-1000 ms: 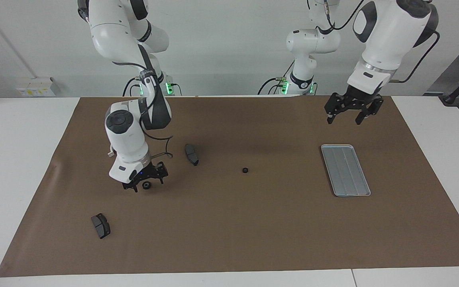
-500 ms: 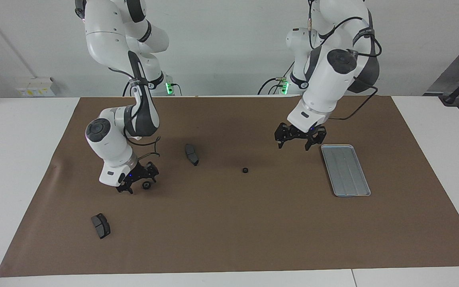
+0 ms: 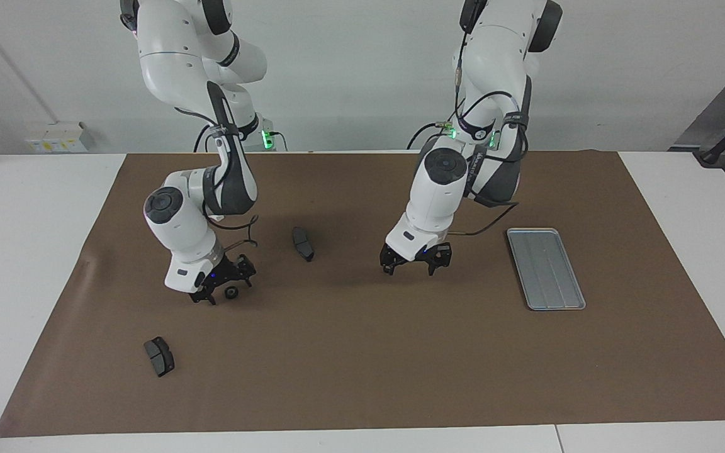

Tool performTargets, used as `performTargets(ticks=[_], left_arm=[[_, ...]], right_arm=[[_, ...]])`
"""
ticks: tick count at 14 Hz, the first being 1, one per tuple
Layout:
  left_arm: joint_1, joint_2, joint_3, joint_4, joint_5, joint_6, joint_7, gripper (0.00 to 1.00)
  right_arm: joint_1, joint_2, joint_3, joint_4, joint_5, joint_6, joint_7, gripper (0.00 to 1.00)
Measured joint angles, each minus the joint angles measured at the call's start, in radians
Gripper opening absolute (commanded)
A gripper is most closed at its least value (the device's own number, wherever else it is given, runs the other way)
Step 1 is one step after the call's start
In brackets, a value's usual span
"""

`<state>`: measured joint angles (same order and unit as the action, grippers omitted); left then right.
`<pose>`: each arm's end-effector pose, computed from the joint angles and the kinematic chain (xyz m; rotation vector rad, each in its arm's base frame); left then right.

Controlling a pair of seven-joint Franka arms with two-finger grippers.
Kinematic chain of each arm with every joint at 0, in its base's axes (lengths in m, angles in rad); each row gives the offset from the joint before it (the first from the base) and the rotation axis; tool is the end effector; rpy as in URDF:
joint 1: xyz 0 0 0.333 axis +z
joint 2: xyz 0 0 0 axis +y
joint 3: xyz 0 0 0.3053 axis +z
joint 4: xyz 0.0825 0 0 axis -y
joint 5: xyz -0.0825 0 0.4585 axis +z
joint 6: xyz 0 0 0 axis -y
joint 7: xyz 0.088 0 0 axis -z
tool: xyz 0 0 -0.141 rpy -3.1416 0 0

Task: Pick bearing gear from pile to tray
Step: 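Reach the left gripper toward the gear while the right gripper withdraws, then lower the left gripper onto the black gear and grasp it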

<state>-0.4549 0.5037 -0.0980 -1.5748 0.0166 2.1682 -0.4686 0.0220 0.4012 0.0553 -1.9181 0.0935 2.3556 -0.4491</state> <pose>0.6515 -0.3929 0.2788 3.0642 -0.1207 0.0989 0.6782 0.0561 0.1931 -2.9805 -0.6927 -0.0798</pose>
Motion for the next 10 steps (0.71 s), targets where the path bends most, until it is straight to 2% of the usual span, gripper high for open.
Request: performTargets(ticks=[4,7,8,10], left_arm=[[-0.025,0.017,0.001,-0.067,0.006,0.070,-0.005,1.00],[-0.060,0.006,0.001,-0.137,0.006,0.109,-0.024,0.93],[-0.068,-0.001,0.000,-0.150,0.006,0.112,-0.029,0.90],[-0.080,-0.012,0.001,-0.169,0.006,0.113,-0.036,0.71]], right_arm=[[0.003,-0.009,0.000,-0.011,-0.088,-0.004,0.107,0.77],[0.007,-0.011,0.000,-0.023,-0.103,-0.004,0.123,0.74],[0.007,-0.012,0.000,-0.026,-0.103,-0.004,0.123,0.72],[0.007,-0.014,0.000,-0.028,-0.105,-0.004,0.132,0.62]])
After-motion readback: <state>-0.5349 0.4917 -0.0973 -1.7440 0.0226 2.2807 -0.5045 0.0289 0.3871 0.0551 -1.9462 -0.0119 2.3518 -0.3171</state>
